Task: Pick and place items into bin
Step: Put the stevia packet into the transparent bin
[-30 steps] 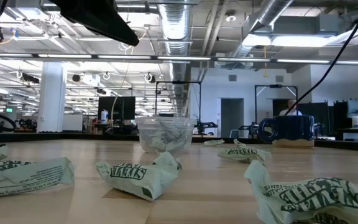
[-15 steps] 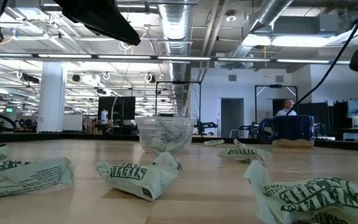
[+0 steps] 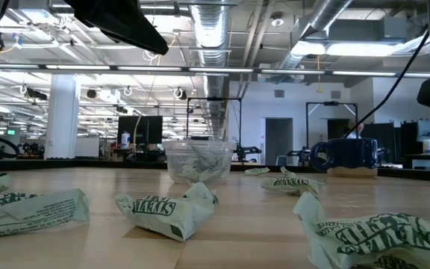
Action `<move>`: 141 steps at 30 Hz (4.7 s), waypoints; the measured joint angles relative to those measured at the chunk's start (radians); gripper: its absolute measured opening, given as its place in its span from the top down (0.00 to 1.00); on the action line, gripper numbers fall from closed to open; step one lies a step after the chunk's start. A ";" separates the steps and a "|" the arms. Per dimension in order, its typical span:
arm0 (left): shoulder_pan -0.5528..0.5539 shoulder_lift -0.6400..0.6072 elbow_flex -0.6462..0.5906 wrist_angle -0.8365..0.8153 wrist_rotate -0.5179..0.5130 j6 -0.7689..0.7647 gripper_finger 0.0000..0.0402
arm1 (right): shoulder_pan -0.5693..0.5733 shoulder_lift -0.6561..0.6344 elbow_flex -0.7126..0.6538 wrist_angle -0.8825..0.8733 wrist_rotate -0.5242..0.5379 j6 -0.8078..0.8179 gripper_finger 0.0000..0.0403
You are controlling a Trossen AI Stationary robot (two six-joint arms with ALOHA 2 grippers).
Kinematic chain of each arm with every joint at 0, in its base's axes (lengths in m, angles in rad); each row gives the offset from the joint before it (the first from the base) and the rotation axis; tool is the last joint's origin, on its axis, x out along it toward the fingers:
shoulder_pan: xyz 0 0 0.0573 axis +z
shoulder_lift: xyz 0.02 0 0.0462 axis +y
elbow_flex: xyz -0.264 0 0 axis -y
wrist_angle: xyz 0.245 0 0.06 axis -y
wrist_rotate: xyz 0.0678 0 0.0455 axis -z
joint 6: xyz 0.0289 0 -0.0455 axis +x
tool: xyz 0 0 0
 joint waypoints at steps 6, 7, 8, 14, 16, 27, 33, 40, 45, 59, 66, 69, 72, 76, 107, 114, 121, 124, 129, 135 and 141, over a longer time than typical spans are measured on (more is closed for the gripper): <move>0.000 0.000 0.000 0.000 0.000 -0.003 0.76 | -0.005 0.000 0.000 0.000 0.000 -0.011 0.61; 0.000 0.000 0.000 0.000 0.001 -0.004 0.76 | -0.008 0.000 0.000 0.000 0.000 -0.015 0.61; 0.000 0.000 0.000 0.000 0.001 -0.004 0.76 | -0.009 0.000 0.000 0.000 0.000 -0.018 0.62; 0.000 0.000 0.000 -0.001 0.001 -0.005 0.76 | -0.020 0.000 0.000 0.000 -0.001 -0.019 0.61; 0.000 0.000 0.000 -0.001 0.001 -0.005 0.76 | -0.022 0.000 0.000 0.000 -0.001 -0.018 0.61; 0.000 0.000 0.000 -0.001 0.002 -0.006 0.76 | -0.012 0.000 0.000 0.026 -0.026 -0.017 0.64; 0.000 0.000 0.000 -0.001 0.002 -0.011 0.76 | -0.012 0.019 0.002 0.034 -0.045 -0.018 0.66; 0.000 0.000 0.000 -0.001 0.002 -0.011 0.76 | -0.006 0.042 0.006 0.026 -0.065 -0.017 0.66; 0.000 0.000 0.000 -0.002 0.002 -0.011 0.76 | -0.008 0.030 0.003 0.026 -0.053 -0.023 0.70; 0.000 0.000 0.000 -0.002 0.002 -0.011 0.76 | -0.017 0.034 0.020 0.019 -0.036 -0.100 0.98; 0.000 0.000 0.000 0.000 -0.009 -0.017 0.76 | -0.069 0.037 0.104 -0.046 0.078 -0.205 0.99; 0.000 0.000 0.000 0.000 -0.037 -0.026 0.76 | -0.109 0.037 0.143 -0.068 0.152 -0.259 0.99; 0.000 0.000 0.000 -0.001 -0.045 -0.026 0.76 | -0.171 0.036 0.180 -0.067 0.215 -0.330 0.99; 0.000 0.000 0.000 -0.038 -0.045 -0.044 0.76 | -0.268 0.034 0.214 -0.022 0.243 -0.478 0.99; -0.005 0.000 0.000 -0.503 0.137 -0.466 0.76 | -0.665 0.033 0.233 0.223 -0.027 -0.777 0.85; -0.005 0.000 0.000 -0.501 0.301 -0.455 0.76 | -0.665 0.026 0.233 0.201 -0.027 -0.777 0.73; -0.068 0.008 0.000 -0.454 0.383 -0.472 0.76 | -0.645 -0.048 0.234 -0.033 -0.017 -0.696 0.71; -0.111 0.010 0.000 -0.454 0.377 -0.534 0.76 | -0.604 -0.099 0.234 -0.123 0.029 -0.645 0.71; -0.169 0.010 0.000 -0.444 0.347 -0.607 0.76 | -0.476 -0.189 0.200 -0.221 0.206 -0.546 0.71; -0.190 0.010 0.000 -0.445 0.345 -0.637 0.76 | -0.291 -0.306 0.026 -0.225 0.361 -0.281 0.71; -0.180 0.010 0.000 -0.445 0.351 -0.647 0.74 | -0.134 -0.334 -0.098 -0.209 0.454 -0.020 0.71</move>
